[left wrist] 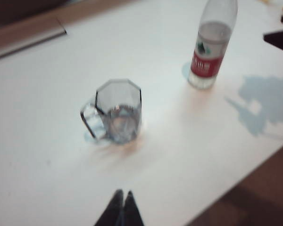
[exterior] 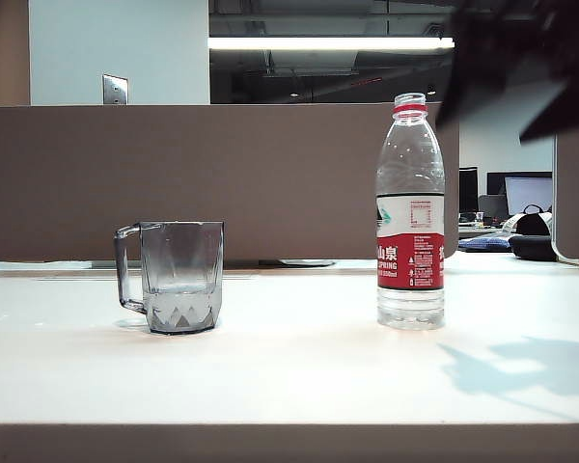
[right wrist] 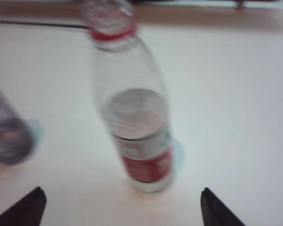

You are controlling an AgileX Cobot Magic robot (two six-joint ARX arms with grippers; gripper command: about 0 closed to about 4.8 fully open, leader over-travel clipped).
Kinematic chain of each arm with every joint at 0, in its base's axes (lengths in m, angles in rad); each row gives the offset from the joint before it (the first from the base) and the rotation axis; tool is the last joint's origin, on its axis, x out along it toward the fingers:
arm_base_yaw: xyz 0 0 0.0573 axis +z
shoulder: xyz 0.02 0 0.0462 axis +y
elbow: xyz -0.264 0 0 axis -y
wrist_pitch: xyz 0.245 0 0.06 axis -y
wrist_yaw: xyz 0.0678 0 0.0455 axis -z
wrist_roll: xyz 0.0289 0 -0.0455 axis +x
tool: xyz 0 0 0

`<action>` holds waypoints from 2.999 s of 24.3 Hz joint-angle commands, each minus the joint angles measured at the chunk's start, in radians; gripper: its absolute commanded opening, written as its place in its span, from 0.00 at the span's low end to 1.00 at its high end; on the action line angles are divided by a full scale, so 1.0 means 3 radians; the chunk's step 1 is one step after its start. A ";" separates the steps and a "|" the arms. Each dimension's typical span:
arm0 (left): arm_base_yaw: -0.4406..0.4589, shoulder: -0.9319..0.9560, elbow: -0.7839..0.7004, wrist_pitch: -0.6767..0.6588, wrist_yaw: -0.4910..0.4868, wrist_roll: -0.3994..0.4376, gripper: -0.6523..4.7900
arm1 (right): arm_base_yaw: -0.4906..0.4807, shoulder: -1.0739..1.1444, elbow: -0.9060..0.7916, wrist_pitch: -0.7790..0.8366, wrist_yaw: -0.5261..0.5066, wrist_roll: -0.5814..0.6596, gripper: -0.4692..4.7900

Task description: Pick up the mineral water bottle on the table and pour water into the mug until it's half full.

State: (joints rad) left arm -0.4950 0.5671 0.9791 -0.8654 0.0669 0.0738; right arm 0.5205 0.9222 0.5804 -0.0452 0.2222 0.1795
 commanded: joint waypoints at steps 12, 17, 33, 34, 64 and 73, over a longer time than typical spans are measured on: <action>0.0003 -0.0092 -0.0813 0.1522 0.0191 0.0031 0.11 | -0.0003 -0.1784 0.0018 -0.0520 -0.0782 0.0085 0.14; 0.0003 -0.0395 -0.1261 0.1835 0.0379 0.0031 0.11 | -0.0003 -0.2492 0.0013 -0.1255 -0.0292 -0.0286 0.08; 0.0036 -0.1076 -0.2434 0.2595 0.0233 0.0074 0.11 | -0.0004 -0.2797 -0.0605 -0.1062 0.0051 -0.0440 0.08; 0.0066 -0.1122 -0.2476 0.2625 0.0229 0.0018 0.11 | -0.0004 -0.2797 -0.0689 -0.0969 0.0052 -0.0440 0.08; 0.1503 -0.1305 -0.3243 0.3571 0.0116 -0.0366 0.11 | -0.1242 -0.2797 -0.1929 0.0394 -0.0664 -0.0688 0.08; 0.1503 -0.1307 -0.3241 0.3635 0.0112 -0.0360 0.11 | -0.1331 -0.2797 -0.1929 0.0390 -0.0750 -0.0687 0.08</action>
State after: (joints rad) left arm -0.0460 0.1768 0.0029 0.2066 0.1024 -0.0399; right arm 0.1207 0.0826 0.0071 0.0475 -0.0013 -0.0238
